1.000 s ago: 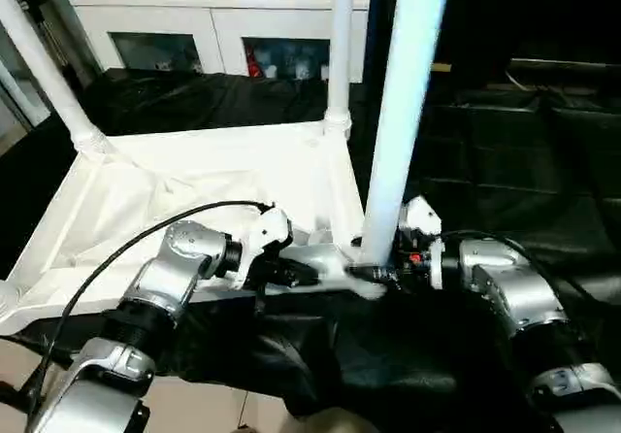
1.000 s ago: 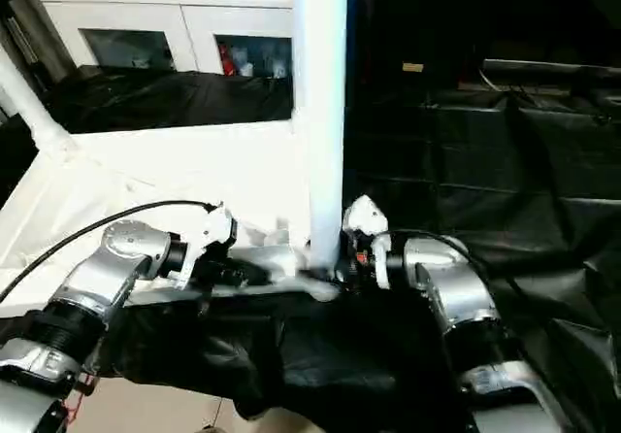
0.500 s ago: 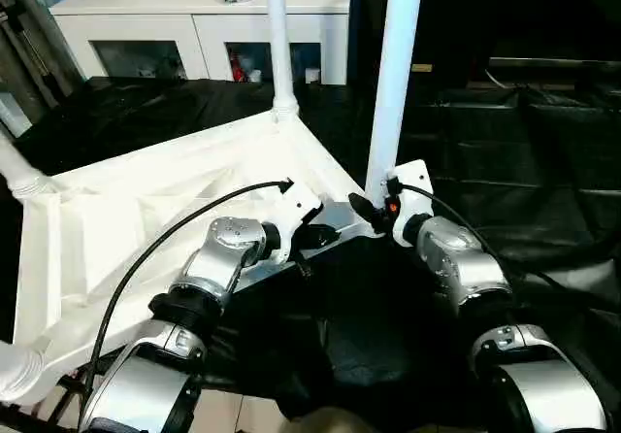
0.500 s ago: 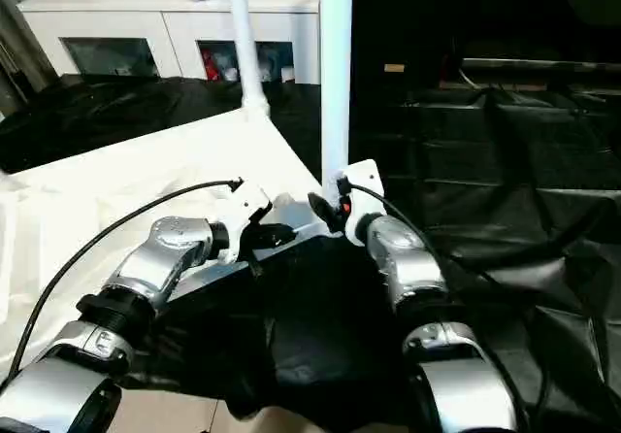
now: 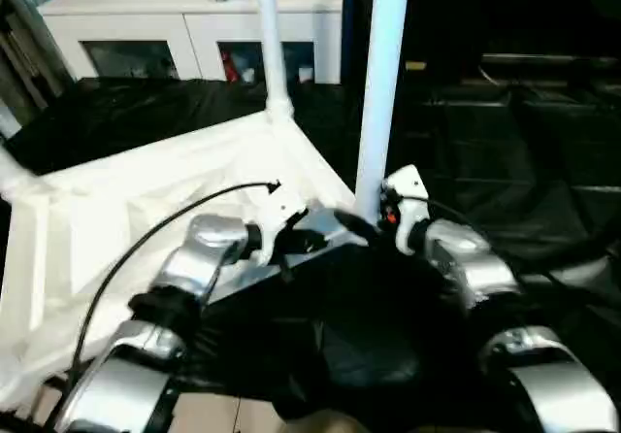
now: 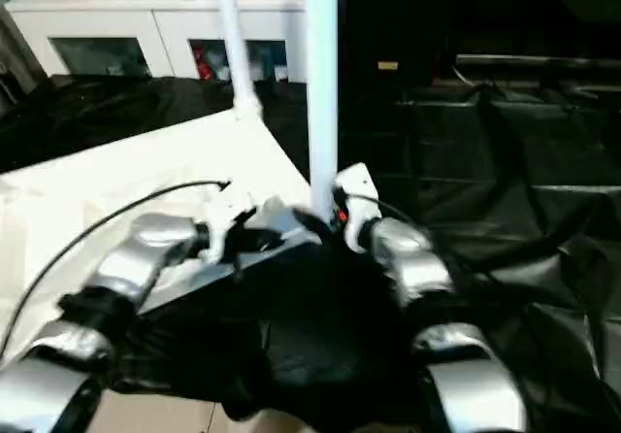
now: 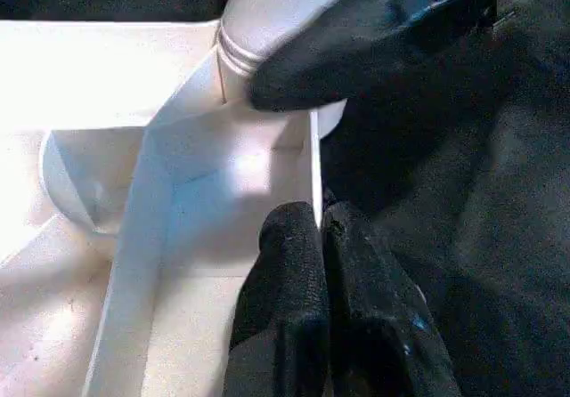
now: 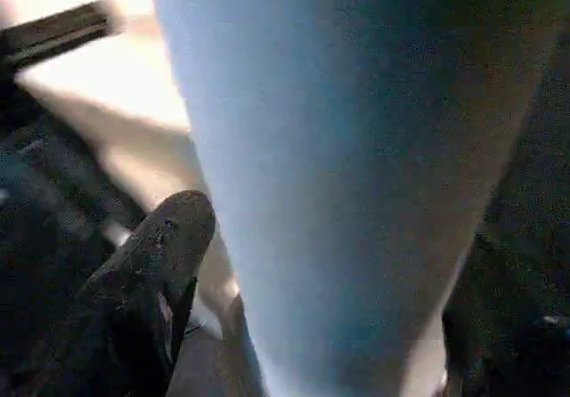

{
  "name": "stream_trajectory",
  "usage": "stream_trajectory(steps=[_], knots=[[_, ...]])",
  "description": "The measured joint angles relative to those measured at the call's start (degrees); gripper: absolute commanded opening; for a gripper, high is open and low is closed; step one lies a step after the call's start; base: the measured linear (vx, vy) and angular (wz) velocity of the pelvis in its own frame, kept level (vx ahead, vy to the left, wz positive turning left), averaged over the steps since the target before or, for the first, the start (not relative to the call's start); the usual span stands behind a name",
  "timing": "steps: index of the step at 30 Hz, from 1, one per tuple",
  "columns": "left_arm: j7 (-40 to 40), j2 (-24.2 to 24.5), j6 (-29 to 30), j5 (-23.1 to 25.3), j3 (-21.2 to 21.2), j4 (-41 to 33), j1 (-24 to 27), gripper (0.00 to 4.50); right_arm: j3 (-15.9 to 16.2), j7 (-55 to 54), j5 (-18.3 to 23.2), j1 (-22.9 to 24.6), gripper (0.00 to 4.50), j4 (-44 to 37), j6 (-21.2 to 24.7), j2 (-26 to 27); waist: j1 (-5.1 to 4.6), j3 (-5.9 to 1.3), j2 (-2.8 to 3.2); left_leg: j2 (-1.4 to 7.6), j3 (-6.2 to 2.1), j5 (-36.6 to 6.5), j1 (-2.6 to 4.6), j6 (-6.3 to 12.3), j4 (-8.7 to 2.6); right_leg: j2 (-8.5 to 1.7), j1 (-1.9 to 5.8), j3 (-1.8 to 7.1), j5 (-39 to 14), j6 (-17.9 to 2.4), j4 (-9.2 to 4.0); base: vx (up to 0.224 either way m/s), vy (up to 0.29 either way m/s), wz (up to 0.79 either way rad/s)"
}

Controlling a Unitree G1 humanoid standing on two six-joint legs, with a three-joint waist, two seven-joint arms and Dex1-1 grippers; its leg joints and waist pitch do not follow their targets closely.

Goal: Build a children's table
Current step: Rotate leg to tighten

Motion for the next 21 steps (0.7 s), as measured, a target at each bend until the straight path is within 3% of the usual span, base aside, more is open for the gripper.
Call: stream_trajectory(steps=[4, 5, 8, 17, 21], knots=[[-5.7, 2.2, -0.7, -0.8, -0.9, -1.9, 1.3, 0.0, 2.4, 10.2, 1.8, 1.9, 3.77, -3.8, 1.4, -2.9, 0.77, 0.01, -0.02, 0.01, 0.0, 0.0, 0.04, -0.01, 0.12, -0.04, -0.01, 0.04, 0.0, 0.0, 0.01, 0.0, 0.0, 0.0], [-6.6, 2.5, -1.1, -0.9, -1.1, -1.9, 1.4, 0.0, 2.9, 12.0, 2.1, 2.1, 3.52, -4.3, 1.8, -3.5, 0.95, 0.02, -0.02, 0.0, 0.0, 0.0, 0.03, -0.02, 0.15, -0.05, -0.01, 0.07, 0.0, 0.0, 0.01, 0.0, 0.0, 0.0], [-9.4, 3.2, -1.5, -1.3, -1.8, -2.5, 1.7, 0.0, 4.1, 16.5, 2.3, 3.0, 3.39, -6.6, 2.7, -5.3, 1.38, 0.02, -0.03, -0.03, 0.0, 0.0, 0.02, -0.02, 0.17, -0.07, 0.0, 0.1, 0.0, 0.0, 0.0, 0.0, 0.0, 0.0], [-13.5, 4.8, -1.4, -1.6, -2.9, -4.1, 2.3, 0.0, 5.8, 21.1, 2.4, 4.3, 2.65, -10.4, 5.8, -6.7, 1.54, 0.02, -0.03, -0.02, 0.0, 0.0, 0.01, -0.02, 0.14, -0.07, -0.01, 0.09, 0.0, 0.0, 0.0, 0.0, 0.0, 0.0], [-14.0, 4.9, -1.1, -1.8, -2.9, -4.2, 2.3, 0.0, 5.8, 21.2, 2.4, 4.7, 2.59, -11.1, 6.1, -6.7, 1.52, 0.02, -0.02, -0.01, 0.0, 0.0, 0.03, -0.03, 0.13, -0.07, -0.01, 0.09, 0.0, 0.0, 0.0, 0.0, 0.0, 0.0]])
